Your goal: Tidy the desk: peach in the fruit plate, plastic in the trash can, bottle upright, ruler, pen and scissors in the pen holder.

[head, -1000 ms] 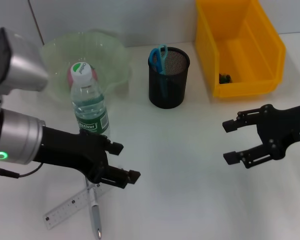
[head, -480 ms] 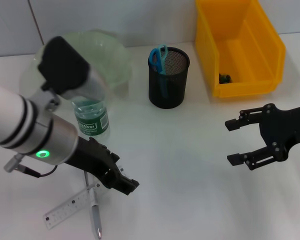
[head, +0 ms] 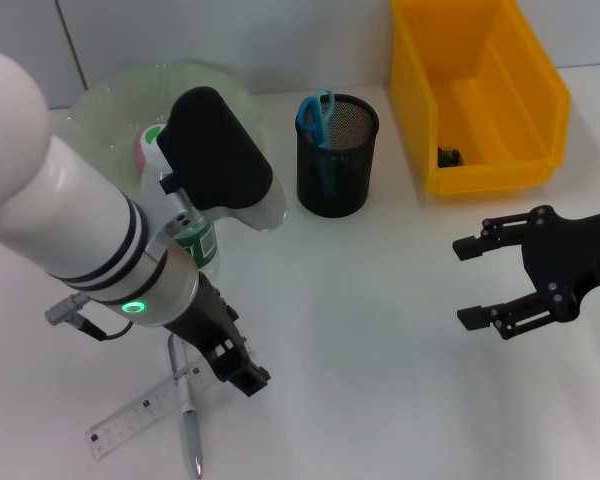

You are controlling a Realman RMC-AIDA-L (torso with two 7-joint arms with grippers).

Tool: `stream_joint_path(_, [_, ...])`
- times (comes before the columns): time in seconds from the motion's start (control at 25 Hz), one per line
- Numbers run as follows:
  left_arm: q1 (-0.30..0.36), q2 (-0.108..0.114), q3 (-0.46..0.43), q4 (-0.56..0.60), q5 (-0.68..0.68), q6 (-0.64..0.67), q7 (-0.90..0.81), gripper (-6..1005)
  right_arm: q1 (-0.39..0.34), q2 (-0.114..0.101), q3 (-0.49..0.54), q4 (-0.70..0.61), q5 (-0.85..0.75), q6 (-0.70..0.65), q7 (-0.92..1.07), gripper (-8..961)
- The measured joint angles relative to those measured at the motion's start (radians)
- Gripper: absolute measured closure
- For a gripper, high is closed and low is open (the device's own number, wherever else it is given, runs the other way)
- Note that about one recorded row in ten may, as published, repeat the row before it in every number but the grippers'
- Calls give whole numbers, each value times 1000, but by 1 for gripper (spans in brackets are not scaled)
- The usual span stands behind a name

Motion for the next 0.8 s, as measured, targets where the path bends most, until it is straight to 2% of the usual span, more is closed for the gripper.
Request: stream_joint_path(0.8, [-65, -3, -6, -122, 9, -21, 45, 190, 3, 8, 1, -1, 6, -11, 2, 126])
